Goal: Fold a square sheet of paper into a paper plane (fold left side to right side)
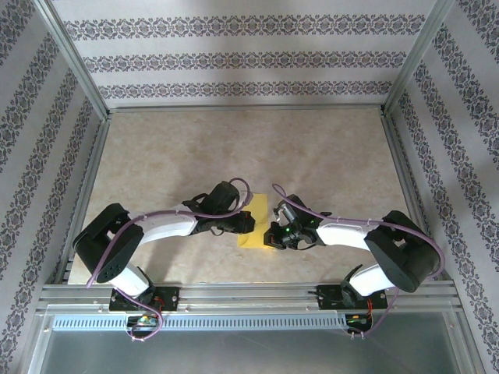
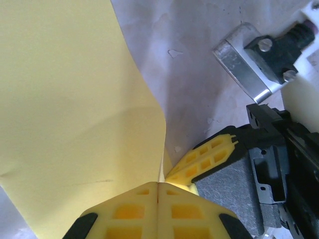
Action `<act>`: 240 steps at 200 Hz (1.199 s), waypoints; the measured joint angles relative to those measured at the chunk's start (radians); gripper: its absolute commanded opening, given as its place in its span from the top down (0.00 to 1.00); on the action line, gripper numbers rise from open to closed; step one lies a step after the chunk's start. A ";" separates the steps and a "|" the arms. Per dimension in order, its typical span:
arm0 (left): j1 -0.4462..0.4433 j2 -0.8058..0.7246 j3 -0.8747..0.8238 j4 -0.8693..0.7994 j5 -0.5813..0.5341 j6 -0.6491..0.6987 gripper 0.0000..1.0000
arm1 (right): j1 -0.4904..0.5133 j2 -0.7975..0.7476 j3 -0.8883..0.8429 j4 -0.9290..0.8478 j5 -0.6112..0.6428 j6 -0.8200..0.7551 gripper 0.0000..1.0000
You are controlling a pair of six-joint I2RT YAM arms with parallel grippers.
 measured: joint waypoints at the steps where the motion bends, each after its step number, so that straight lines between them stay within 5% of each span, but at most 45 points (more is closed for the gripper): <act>1: 0.000 0.000 0.000 0.000 0.000 0.001 0.98 | 0.000 0.000 0.000 -0.001 0.000 -0.001 1.00; 240: 0.092 0.107 0.015 -0.035 0.003 0.177 0.98 | -0.010 0.011 0.039 -0.071 0.015 -0.067 1.00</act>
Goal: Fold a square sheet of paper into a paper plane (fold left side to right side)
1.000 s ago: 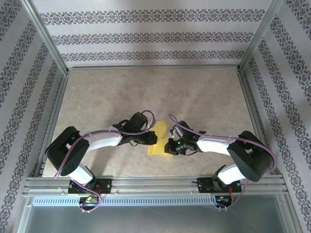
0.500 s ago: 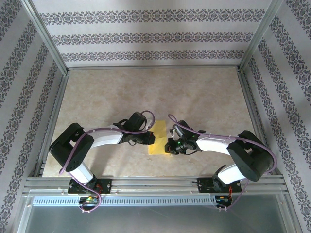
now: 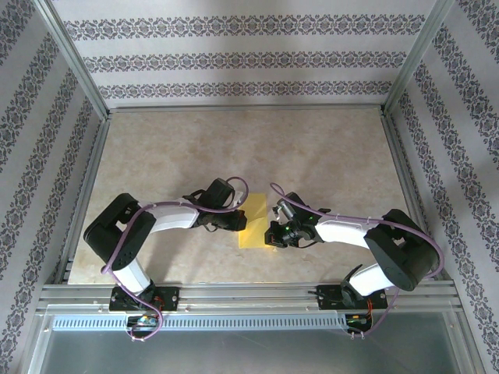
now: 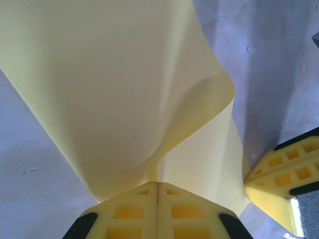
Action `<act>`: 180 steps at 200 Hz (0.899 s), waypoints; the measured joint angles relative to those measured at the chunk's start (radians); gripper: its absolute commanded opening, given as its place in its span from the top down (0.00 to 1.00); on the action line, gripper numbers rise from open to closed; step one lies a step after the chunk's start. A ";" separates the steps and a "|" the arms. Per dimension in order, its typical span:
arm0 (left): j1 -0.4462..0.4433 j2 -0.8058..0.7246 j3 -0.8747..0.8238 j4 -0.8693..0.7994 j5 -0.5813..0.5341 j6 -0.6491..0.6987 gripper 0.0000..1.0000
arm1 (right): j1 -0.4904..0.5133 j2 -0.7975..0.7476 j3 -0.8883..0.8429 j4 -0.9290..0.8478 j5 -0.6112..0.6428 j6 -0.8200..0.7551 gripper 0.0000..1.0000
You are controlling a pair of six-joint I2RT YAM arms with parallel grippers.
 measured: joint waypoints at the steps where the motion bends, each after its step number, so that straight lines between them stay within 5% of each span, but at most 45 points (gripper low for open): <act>1: 0.000 0.000 0.000 0.000 0.000 0.000 0.98 | 0.000 0.000 0.000 0.000 0.000 0.000 1.00; 180: 0.018 0.017 0.013 0.000 -0.001 0.010 0.98 | 0.000 0.000 0.000 0.000 0.000 0.000 1.00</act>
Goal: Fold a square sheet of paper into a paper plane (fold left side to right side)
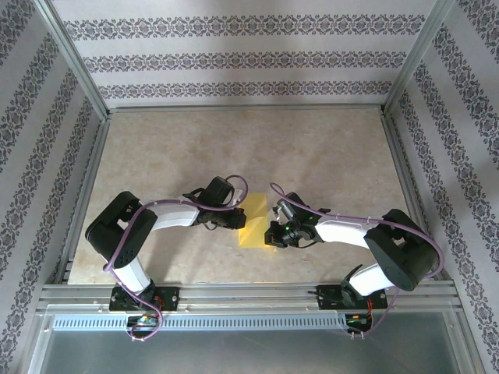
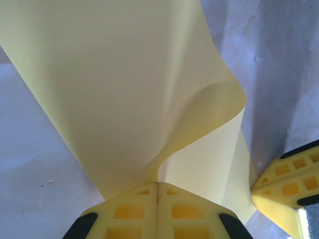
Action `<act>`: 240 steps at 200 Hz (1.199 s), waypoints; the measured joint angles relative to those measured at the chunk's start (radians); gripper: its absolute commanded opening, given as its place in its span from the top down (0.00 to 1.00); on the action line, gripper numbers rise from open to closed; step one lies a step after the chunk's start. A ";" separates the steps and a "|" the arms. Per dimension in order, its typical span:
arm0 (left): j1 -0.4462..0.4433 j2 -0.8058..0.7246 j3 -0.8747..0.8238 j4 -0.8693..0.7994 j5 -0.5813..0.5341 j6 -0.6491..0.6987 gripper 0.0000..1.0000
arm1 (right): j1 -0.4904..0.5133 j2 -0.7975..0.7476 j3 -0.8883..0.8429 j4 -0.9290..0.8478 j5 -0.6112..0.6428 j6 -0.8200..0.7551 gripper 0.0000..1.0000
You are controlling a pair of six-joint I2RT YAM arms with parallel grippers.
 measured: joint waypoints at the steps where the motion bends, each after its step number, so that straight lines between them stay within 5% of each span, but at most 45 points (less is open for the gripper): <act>1: 0.000 0.000 0.000 0.000 0.000 0.000 0.98 | 0.000 0.000 0.000 0.000 0.000 0.000 1.00; 240: 0.010 0.028 0.013 0.001 -0.003 0.027 0.98 | -0.021 -0.074 0.009 -0.028 0.003 0.005 1.00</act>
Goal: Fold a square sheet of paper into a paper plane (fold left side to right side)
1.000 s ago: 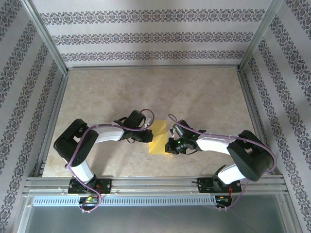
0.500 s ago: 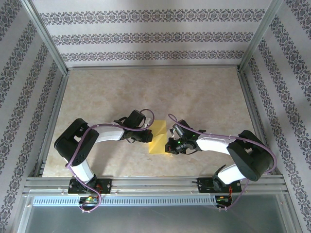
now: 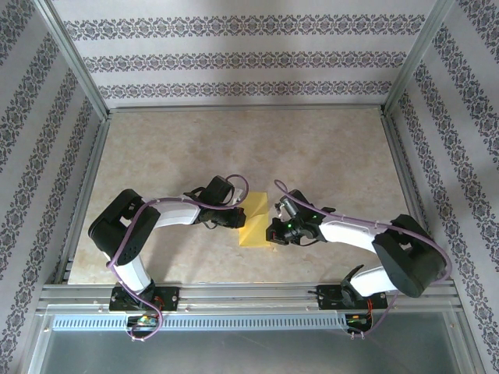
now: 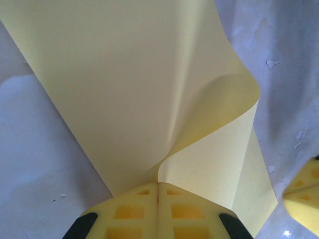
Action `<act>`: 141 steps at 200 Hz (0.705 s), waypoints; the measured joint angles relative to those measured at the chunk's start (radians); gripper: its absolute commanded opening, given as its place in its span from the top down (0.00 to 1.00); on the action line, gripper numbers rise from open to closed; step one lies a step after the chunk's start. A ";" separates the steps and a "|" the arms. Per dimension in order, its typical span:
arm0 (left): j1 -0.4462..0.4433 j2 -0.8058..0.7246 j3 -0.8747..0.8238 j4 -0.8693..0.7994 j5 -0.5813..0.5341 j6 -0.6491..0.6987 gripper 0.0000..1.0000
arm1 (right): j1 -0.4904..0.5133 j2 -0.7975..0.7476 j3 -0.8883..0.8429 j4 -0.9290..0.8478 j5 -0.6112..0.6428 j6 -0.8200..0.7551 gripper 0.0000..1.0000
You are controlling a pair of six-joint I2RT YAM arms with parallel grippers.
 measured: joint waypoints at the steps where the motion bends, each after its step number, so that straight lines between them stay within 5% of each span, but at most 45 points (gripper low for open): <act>1: 0.000 0.000 0.000 0.000 0.000 0.000 0.99 | 0.000 -0.002 0.000 0.000 0.000 0.000 1.00; 47: 0.000 0.000 0.000 0.000 0.000 0.007 0.99 | -0.005 -0.019 0.031 0.098 0.000 0.039 1.00; 141: 0.000 0.000 0.001 0.000 0.000 0.018 0.98 | 0.043 0.220 0.142 0.241 0.000 0.080 1.00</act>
